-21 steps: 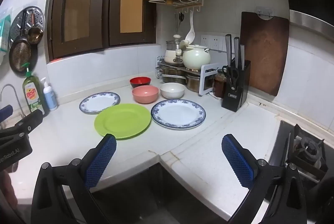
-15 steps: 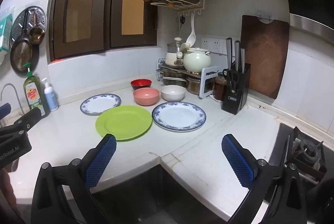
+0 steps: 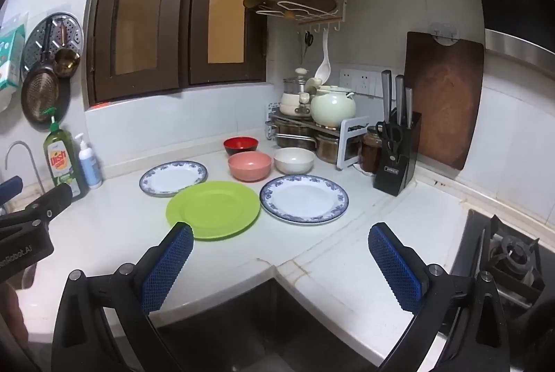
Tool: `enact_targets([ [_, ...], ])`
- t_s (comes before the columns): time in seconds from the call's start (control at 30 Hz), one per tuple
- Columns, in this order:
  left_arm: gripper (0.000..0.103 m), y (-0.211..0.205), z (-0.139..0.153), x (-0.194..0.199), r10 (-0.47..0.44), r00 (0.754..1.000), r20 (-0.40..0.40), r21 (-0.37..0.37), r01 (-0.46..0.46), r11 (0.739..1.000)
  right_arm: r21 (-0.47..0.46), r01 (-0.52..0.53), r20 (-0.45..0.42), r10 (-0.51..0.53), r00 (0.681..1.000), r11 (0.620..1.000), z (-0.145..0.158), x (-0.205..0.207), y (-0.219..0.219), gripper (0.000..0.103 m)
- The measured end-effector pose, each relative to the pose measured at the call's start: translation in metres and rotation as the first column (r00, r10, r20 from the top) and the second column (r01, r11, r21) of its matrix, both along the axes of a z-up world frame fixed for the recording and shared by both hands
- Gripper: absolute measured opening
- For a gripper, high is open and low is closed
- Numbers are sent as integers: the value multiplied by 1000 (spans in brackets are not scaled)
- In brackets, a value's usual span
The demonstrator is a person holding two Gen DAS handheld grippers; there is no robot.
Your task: Organize plates and bowls
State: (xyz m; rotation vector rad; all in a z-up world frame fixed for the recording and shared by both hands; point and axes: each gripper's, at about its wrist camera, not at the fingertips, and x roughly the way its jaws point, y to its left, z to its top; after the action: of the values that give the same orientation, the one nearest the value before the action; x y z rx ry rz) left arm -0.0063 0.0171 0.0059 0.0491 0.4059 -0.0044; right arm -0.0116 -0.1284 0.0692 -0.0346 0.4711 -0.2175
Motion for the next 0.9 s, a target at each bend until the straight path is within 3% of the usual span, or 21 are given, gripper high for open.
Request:
enact_targets([
  [0.9, 103, 2, 7, 2, -15, 999, 48, 13, 15, 1000, 0, 18, -5, -18, 1000, 1000, -1, 3, 0, 102],
])
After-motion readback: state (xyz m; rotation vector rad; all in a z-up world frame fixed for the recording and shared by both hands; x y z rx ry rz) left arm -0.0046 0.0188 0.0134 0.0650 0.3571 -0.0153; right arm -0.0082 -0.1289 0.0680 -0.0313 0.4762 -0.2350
